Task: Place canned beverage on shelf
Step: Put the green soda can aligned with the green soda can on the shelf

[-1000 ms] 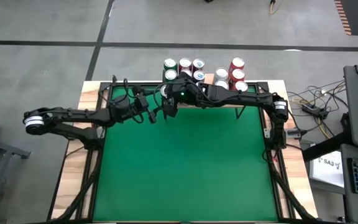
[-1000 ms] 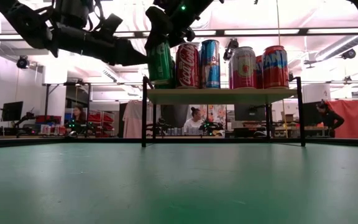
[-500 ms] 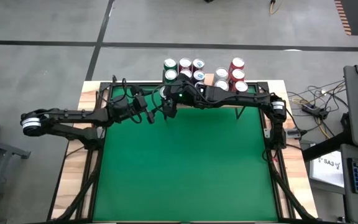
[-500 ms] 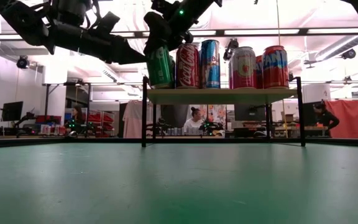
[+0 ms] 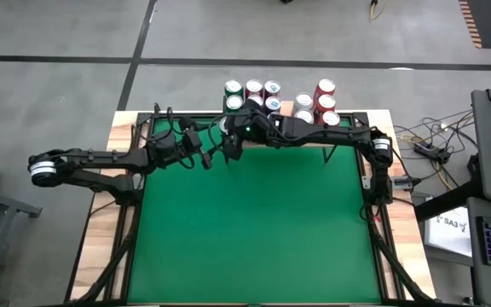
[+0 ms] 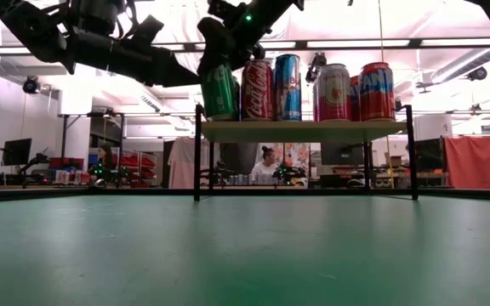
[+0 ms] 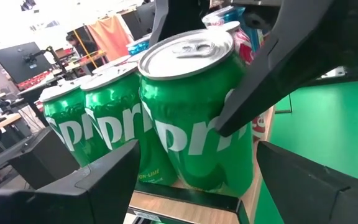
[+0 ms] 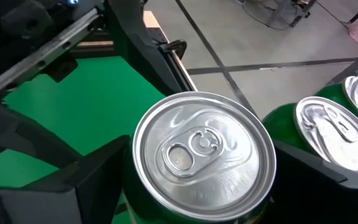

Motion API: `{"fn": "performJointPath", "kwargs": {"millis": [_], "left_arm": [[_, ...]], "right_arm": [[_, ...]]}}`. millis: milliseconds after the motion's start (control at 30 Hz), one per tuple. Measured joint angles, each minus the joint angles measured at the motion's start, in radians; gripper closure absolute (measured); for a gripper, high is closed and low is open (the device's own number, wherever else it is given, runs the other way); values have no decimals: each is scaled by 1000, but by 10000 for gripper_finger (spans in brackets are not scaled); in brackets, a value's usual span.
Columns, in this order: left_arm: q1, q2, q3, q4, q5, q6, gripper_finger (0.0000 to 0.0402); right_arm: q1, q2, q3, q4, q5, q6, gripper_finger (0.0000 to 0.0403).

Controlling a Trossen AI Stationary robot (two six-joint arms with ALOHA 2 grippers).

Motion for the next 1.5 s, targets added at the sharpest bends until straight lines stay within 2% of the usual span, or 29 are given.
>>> {"fn": "performJointPath", "kwargs": {"millis": [1233, 1500], "left_arm": [[0, 0, 0, 11, 0, -7, 97], [0, 0, 0, 11, 1, -7, 97]], "right_arm": [[-2, 1, 0, -4, 0, -14, 78], [-3, 1, 0, -2, 24, 24, 78]]}}
